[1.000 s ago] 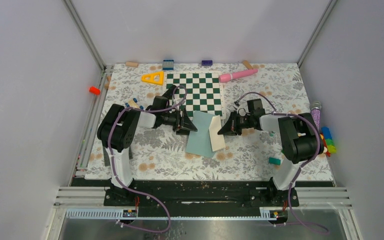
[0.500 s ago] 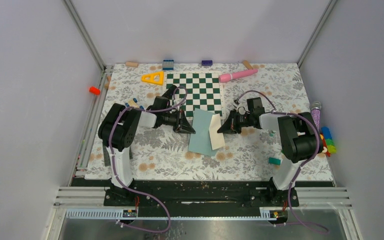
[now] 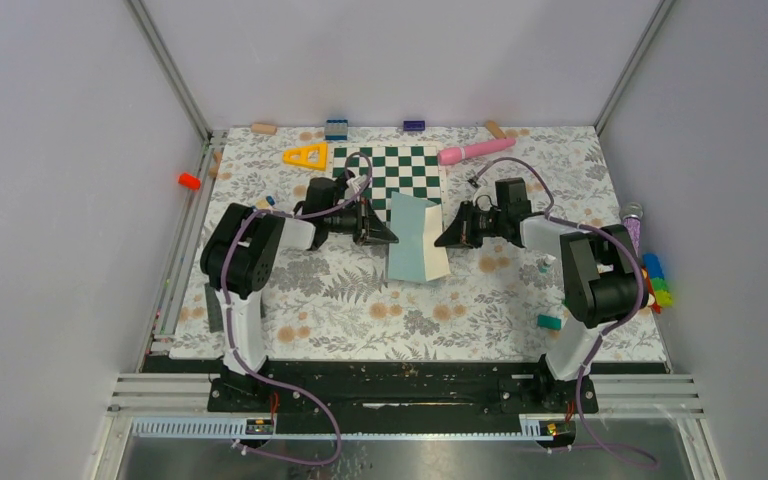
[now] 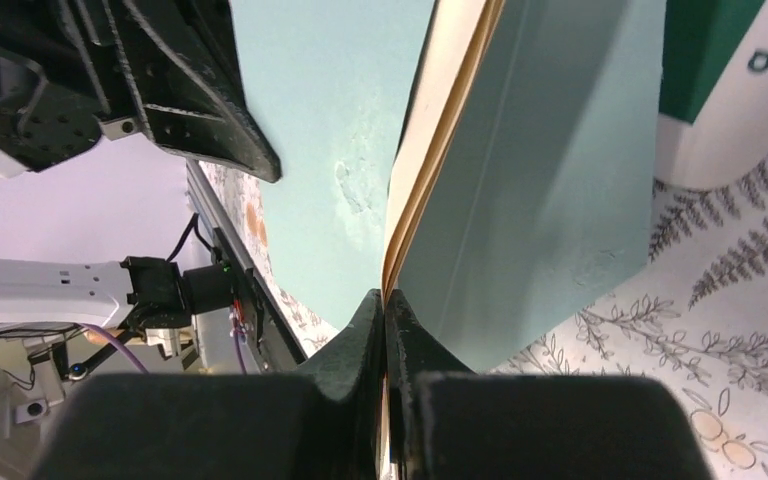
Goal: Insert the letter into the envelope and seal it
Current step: Place the letter in the envelope.
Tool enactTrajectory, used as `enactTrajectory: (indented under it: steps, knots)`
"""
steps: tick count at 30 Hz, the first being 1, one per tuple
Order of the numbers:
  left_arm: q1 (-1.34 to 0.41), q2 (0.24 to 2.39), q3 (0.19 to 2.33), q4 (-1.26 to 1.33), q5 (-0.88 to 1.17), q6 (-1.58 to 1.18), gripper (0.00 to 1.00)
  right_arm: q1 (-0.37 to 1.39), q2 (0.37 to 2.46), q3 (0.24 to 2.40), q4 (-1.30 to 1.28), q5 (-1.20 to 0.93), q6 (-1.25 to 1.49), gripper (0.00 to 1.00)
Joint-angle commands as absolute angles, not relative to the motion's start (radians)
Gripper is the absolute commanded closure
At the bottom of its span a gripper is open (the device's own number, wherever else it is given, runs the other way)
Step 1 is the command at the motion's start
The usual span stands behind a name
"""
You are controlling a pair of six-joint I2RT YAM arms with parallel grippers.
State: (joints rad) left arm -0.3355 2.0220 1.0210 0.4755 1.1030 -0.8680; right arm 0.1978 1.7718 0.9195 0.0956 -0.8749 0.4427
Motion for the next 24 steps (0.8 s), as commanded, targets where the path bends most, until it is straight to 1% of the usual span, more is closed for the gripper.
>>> enactTrajectory:
  steps: [1,5,9,12,16,19,24]
  knots:
    - [-0.334,2.078,0.982,0.77,1.111,-1.061,1.0,0.193,1.794,0.963,0.155,-0.843,0.42,1.0]
    - [-0.331,2.103,0.984,0.803,1.12,-1.082,1.0,0.189,1.824,0.956,0.167,-0.837,0.444,1.0]
    - [-0.331,2.097,0.989,0.724,1.1,-1.019,1.0,0.185,1.857,0.96,0.142,-0.809,0.431,1.0]
    - [-0.331,2.095,0.994,0.634,1.063,-0.955,1.0,0.184,1.88,0.977,0.107,-0.78,0.413,0.9]
    - [-0.331,2.105,1.007,0.526,1.023,-0.879,1.0,0.186,1.894,1.013,0.038,-0.729,0.393,0.89]
    - [-0.331,2.11,1.016,0.458,0.997,-0.843,1.0,0.19,1.893,1.019,0.025,-0.711,0.388,0.85]
    - [-0.331,2.106,1.026,0.381,0.961,-0.796,1.0,0.2,1.91,1.045,-0.038,-0.689,0.373,0.82]
